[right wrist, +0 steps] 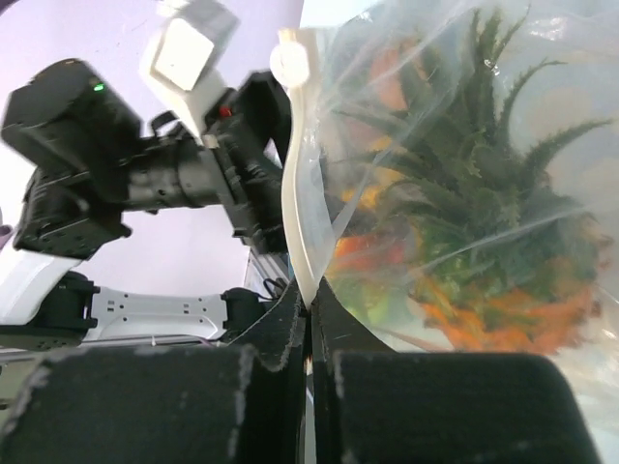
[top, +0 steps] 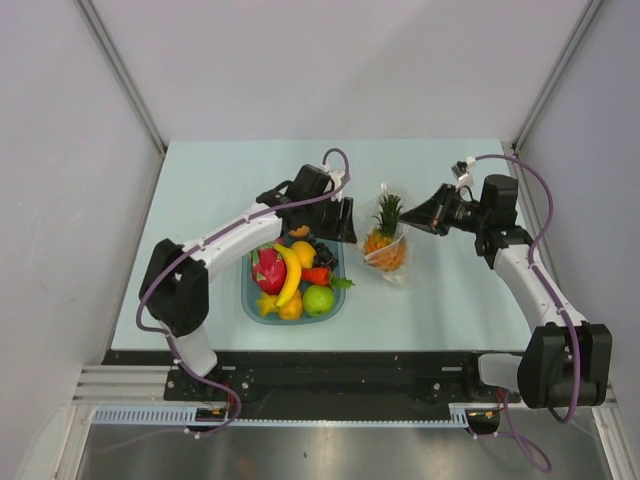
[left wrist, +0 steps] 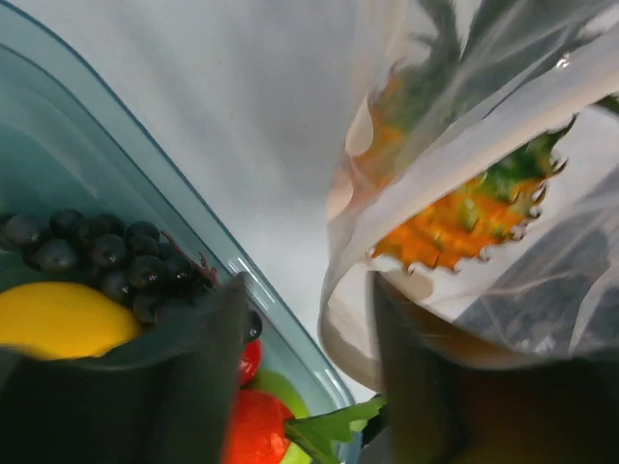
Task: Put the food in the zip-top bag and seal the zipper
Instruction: Adjust the zipper food storage bag at the center of the board.
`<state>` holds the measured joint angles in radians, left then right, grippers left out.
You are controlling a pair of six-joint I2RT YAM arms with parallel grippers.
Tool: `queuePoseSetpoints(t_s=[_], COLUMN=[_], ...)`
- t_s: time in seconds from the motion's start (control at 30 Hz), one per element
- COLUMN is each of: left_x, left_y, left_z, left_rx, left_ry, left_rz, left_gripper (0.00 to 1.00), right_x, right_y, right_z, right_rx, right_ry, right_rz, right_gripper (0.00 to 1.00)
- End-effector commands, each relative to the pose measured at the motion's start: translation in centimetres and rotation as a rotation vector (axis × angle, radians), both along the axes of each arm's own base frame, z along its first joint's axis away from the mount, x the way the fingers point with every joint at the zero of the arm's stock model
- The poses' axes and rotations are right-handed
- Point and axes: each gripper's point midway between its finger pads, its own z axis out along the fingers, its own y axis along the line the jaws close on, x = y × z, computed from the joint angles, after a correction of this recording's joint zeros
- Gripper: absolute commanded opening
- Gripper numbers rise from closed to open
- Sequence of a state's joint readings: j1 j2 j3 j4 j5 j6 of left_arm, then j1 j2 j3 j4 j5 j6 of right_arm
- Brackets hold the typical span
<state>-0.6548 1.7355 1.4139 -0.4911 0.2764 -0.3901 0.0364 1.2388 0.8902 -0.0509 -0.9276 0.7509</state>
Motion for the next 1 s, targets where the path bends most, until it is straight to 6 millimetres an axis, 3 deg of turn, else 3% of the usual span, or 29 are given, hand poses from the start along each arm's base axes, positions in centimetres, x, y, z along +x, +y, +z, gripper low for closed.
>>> queuePoseSetpoints(t_s=[0.0, 0.03, 0.07, 0.1, 0.17, 0.2, 0.4, 0.47, 0.5, 0.57, 0.6, 0.63, 0.67, 0.73, 0.8, 0.83, 0.87, 0.97], left_x=[-1.0, -1.1, -1.6, -1.9, -3.2, -3.6, -6.6, -6.4, -6.0, -4.4, -4.2, -5.2, -4.9, -4.4, -4.3, -3.9, -3.4, -2.4], left_y=[-1.4, -1.8, -2.0, -2.3, -2.7, -3.1, -4.3, -4.0, -3.9, -3.6, -3.9, -4.1, -4.5, -3.9, -3.7, -3.8, -3.2, -2.3], left_z=[2.8, 3.8, 4.9, 7.4, 9.7, 11.9, 15.1, 16.2, 16.4, 14.2, 14.3, 14.6, 14.8, 14.2, 14.5, 14.5, 12.3, 9.7], left_rx=[-0.123, -0.155, -0.182, -0.217, -0.225, -0.251, -0.289, -0.292, -0.281, -0.195, -0.197, -0.213, -0.214, -0.177, -0.176, -0.183, -0.129, -0.093], left_ry=[0.013, -0.008, -0.028, -0.08, -0.127, -0.157, -0.103, -0.141, -0.167, -0.184, -0.171, -0.124, -0.138, -0.153, -0.168, -0.191, -0.169, -0.115], left_rz=[-0.063, -0.087, -0.129, -0.153, -0.217, -0.25, -0.395, -0.395, -0.379, -0.318, -0.328, -0.37, -0.376, -0.362, -0.364, -0.35, -0.316, -0.285], left_gripper=[0.38, 0.17, 0.08, 0.01, 0.0, 0.0, 0.0, 0.0, 0.0, 0.0, 0.0, 0.0, 0.0, 0.0, 0.0, 0.0, 0.0, 0.08], right_x=[-0.1, 0.0, -0.3, -0.3, -0.4, -0.4, -2.6, -3.4, -3.7, -3.2, -2.9, -2.7, -2.5, -2.9, -3.5, -3.6, -3.5, -3.0], right_y=[0.1, -0.1, -0.2, -0.4, -1.0, -1.3, -1.8, -2.1, -2.3, -3.0, -3.2, -3.3, -3.7, -2.8, -2.4, -2.3, -2.5, -2.4], right_z=[2.1, 2.0, 1.4, 1.1, 1.1, 1.1, 5.1, 5.1, 4.8, 2.8, 0.4, -0.7, -1.0, 1.5, 2.4, 1.9, 0.8, -1.1], right_rx=[0.001, -0.015, -0.034, -0.074, -0.134, -0.177, -0.228, -0.263, -0.28, -0.361, -0.397, -0.409, -0.394, -0.326, -0.382, -0.407, -0.425, -0.399], right_ry=[-0.067, -0.072, -0.038, -0.065, -0.04, -0.066, -0.08, -0.065, -0.066, -0.057, -0.011, 0.004, 0.028, -0.013, -0.065, -0.064, -0.05, 0.011], right_rz=[0.026, 0.018, 0.015, 0.02, -0.003, 0.002, 0.018, 0.015, 0.011, -0.03, -0.037, -0.032, -0.043, 0.008, 0.035, 0.037, 0.035, 0.023], right_gripper=[0.0, 0.0, 0.0, 0.0, 0.0, 0.0, 0.0, 0.0, 0.0, 0.0, 0.0, 0.0, 0.0, 0.0, 0.0, 0.0, 0.0, 0.0])
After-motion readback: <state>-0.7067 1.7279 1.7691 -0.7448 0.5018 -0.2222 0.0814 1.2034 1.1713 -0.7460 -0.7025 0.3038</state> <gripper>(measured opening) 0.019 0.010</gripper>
